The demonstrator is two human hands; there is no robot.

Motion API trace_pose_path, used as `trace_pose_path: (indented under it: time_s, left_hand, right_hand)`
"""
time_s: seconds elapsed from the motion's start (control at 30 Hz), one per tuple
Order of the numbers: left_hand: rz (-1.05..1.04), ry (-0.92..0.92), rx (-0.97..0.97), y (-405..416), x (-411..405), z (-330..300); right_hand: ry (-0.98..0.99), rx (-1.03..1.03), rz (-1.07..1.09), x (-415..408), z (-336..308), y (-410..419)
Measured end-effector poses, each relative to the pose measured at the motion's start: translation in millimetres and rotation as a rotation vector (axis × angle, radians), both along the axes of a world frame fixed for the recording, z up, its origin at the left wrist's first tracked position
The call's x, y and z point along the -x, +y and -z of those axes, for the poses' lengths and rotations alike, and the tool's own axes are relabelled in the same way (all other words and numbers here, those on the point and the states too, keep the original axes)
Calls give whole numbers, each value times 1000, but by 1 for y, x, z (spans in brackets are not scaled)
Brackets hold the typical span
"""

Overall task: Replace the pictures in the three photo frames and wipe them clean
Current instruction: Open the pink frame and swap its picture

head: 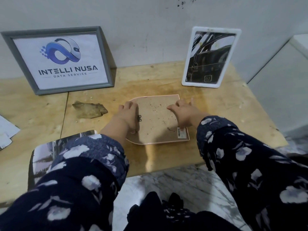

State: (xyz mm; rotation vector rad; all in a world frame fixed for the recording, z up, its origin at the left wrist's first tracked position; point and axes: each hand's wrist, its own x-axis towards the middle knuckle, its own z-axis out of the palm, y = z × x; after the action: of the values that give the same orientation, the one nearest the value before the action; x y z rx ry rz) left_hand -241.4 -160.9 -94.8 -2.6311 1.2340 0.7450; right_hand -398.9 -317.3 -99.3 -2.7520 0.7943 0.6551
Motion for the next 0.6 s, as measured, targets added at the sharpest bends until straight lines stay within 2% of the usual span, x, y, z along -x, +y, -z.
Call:
trace_pose_path:
  time_s: [0.07, 0.1, 0.3, 0.43, 0.5, 0.57, 0.6]
  left_hand:
    - [-59, -161, -5, 10, 14, 2]
    - [-92, -184, 0, 15, 21, 4]
    - [-52, -196, 53, 30, 32, 18]
    - [-61, -127, 171, 42, 26, 23]
    - [-133, -20, 288, 49, 26, 26]
    - [-328, 68, 507, 58, 32, 28]
    - [-434, 49, 598, 62, 37, 28]
  right_hand:
    - [-81, 25, 25, 10, 6, 23]
    - [-137, 57, 28, 16, 10, 36]
    - [-617, 199, 14, 42, 46, 90]
    - [-681, 177, -100, 43, 50, 107]
    - [-713, 221, -144, 39, 51, 110]
    - [-735, 307, -230, 33, 52, 112]
    - [-721, 343, -284, 30, 53, 112]
